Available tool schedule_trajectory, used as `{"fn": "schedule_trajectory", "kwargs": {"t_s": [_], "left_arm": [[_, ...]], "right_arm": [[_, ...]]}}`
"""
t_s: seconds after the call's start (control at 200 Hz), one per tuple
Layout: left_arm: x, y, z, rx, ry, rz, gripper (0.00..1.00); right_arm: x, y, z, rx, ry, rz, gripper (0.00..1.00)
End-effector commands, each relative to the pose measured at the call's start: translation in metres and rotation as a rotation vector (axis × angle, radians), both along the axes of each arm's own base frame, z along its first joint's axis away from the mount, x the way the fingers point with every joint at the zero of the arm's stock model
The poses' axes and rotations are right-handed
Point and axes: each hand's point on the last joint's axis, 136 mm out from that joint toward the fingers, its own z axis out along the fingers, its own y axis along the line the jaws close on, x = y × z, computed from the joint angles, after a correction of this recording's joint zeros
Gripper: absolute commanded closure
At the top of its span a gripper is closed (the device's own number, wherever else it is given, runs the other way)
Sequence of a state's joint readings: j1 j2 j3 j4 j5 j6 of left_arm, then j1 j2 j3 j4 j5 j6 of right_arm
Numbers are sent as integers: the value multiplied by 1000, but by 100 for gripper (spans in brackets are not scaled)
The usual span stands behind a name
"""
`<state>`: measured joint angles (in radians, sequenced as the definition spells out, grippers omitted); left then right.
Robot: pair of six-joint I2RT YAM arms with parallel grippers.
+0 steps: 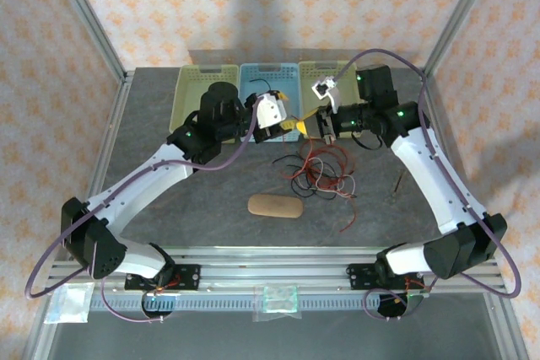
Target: Untangle the cables
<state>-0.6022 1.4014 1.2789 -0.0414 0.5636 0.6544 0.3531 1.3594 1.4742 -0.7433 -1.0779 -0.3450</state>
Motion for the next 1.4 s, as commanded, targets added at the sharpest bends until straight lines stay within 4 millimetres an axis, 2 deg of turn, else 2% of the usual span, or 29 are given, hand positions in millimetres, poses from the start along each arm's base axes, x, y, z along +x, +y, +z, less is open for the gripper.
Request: {"fn": "schedule_trajectory", "kwargs": {"t_s": [0.0, 0.25, 0.556, 0.631, 0.721, 0.771, 0.816, 0.866, 0.916, 0.956, 1.041, 1.126, 1.222, 1.392], "left_arm": [[-6, -8, 13, -16, -17, -48, 52], [-9, -11, 14, -22, -10, -61, 67], [-11, -13, 13, -24, -1, -74, 78], [-10, -13, 12, -23, 1, -73, 84], [-10, -13, 11, -24, 6, -68, 97], [-10, -12, 12, -28, 8, -61, 100], [-9, -11, 12, -34, 10, -51, 100], [-7, -8, 16, -52, 6, -27, 100], [-4, -3, 17, -66, 5, 11, 100], [0, 3, 17, -81, 3, 59, 100], [12, 23, 14, -120, 35, 183, 100], [30, 52, 6, -176, 99, 343, 100], [49, 89, -1, -249, 172, 513, 100], [75, 156, 1, -432, 258, 755, 100]], "right_arm": [[-12, 0, 26, 34, -79, 21, 100], [-9, -2, 22, 17, -76, -2, 100], [-8, -3, 23, 20, -84, -14, 100], [-8, -4, 23, 21, -86, -17, 100], [-6, -4, 26, 23, -96, -27, 100], [-6, -4, 30, 31, -108, -30, 100], [-6, -5, 35, 39, -124, -39, 95], [-4, -7, 41, 45, -146, -62, 83], [-1, -10, 46, 48, -173, -98, 61], [3, -15, 50, 45, -202, -145, 46], [14, -28, 52, 36, -259, -272, 29], [23, -47, 53, 38, -311, -424, 24], [34, -68, 40, 27, -308, -585, 22], [45, -91, 7, -20, -256, -745, 22]]}}
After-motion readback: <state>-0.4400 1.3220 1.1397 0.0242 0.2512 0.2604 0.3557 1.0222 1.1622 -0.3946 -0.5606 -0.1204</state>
